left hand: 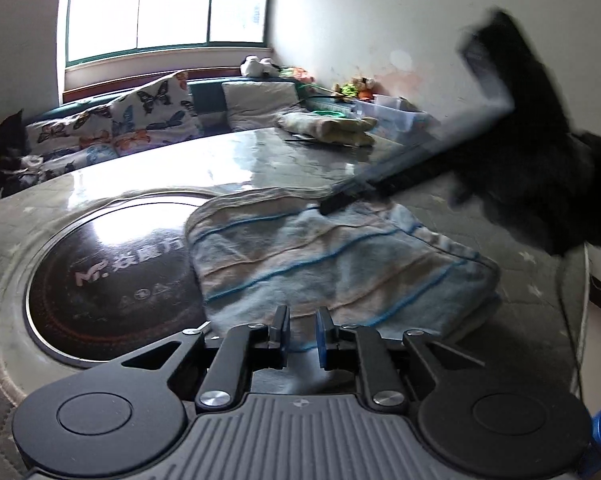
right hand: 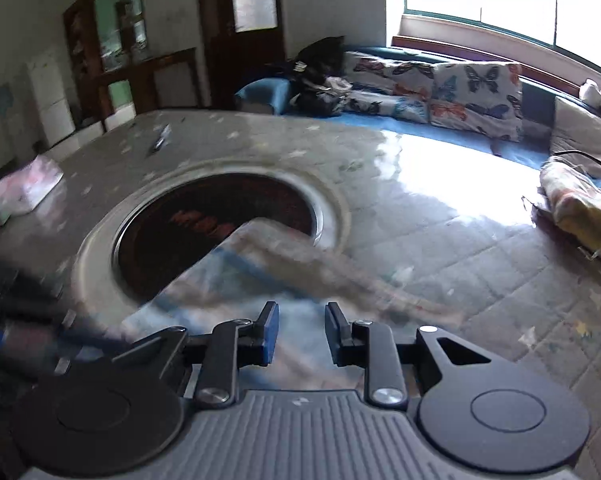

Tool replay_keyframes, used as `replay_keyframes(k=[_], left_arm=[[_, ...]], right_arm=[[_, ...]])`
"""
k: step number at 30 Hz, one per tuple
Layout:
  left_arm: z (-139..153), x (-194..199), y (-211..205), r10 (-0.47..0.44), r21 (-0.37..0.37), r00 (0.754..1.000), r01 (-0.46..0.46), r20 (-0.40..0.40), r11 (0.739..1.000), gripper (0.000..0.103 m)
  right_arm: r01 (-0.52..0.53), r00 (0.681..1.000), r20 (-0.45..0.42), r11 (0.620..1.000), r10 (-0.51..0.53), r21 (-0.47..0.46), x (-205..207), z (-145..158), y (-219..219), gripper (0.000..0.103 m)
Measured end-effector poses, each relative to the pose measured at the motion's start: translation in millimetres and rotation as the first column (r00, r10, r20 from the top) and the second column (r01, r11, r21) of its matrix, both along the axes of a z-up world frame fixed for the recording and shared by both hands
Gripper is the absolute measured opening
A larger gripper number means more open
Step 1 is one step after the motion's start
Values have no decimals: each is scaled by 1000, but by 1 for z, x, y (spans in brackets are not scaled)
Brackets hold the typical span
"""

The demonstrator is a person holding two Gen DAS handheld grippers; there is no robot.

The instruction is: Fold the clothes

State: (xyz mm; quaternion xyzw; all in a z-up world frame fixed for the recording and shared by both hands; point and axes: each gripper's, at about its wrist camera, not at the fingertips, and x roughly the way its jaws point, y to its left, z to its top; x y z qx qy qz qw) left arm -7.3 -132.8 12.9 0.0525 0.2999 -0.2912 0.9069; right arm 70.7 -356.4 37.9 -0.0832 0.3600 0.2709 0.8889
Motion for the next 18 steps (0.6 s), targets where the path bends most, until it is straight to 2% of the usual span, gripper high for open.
replay_keyframes(k=[3, 8, 18], left_arm=[[-1, 0, 8, 19, 7, 1000, -19, -8, 1000, 18], [2, -4, 17, 40, 11, 999, -39, -9, 999, 20], [3, -12, 20, 65, 29, 998, -65, -2, 997, 31]], right_arm=[[31, 999, -8, 999, -31, -25, -8, -9, -4, 25], [115, 993, 3, 993, -115, 17, -23, -8, -19, 26], [126, 992, 16, 990, -127, 60, -93, -13, -20, 27]])
